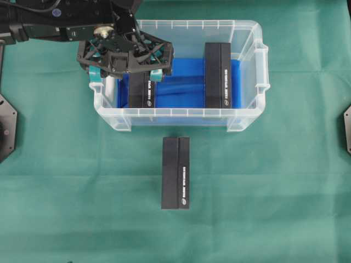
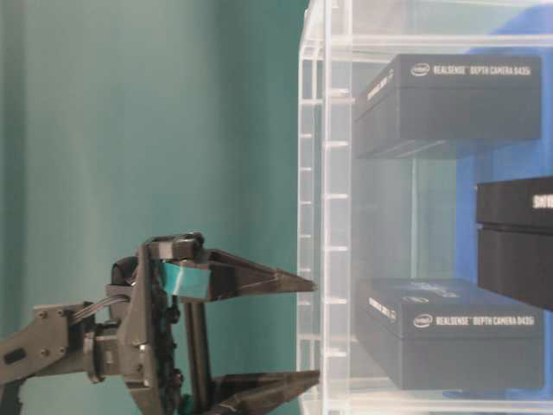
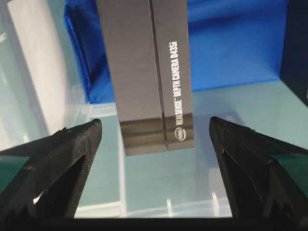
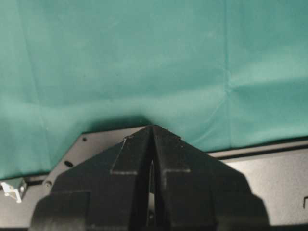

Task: Take the box out of the case with the left arm.
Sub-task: 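Lower the left gripper around the left box and close it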

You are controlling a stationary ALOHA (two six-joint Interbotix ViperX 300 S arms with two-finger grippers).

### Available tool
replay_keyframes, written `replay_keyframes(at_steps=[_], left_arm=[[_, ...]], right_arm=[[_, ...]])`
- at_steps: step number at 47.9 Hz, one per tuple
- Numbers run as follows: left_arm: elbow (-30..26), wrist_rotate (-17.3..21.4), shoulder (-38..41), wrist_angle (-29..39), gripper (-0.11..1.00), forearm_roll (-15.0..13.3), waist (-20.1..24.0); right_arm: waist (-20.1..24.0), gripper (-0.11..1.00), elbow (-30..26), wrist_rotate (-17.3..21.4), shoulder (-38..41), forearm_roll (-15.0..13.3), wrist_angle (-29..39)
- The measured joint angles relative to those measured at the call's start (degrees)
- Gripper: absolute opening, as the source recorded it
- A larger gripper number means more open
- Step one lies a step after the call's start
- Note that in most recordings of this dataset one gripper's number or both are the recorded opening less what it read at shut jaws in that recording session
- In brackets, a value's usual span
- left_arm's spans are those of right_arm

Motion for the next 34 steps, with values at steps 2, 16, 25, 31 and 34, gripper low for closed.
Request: replay_keyframes(at_steps=[2,16,25,31,34], left_arm=[[0.44,0.0,0.09,-0.62,0.91,0.0,0.0],[4.04,0.79,1.32,-4.39,0.91,0.0,0.53],[4.39,1.41,3.6,-6.5,0.91,0.0,0.53],[4.75,1.32,4.83,-7.82,0.91,0.0,0.62],[4.92,1.32,5.19,-8.17,0.91,0.0,0.7]], right_arm=[[0.0,0.0,0.09,0.0,0.0,0.0,0.0],[0.0,0.0,0.09,0.0,0.0,0.53,0.0],[-0.09,0.0,0.0,0.0,0.0,0.7,0.0],[0.0,0.0,0.0,0.0,0.0,0.79,0.0],[0.0,0.0,0.09,0.0,-0.09,0.88,0.0]])
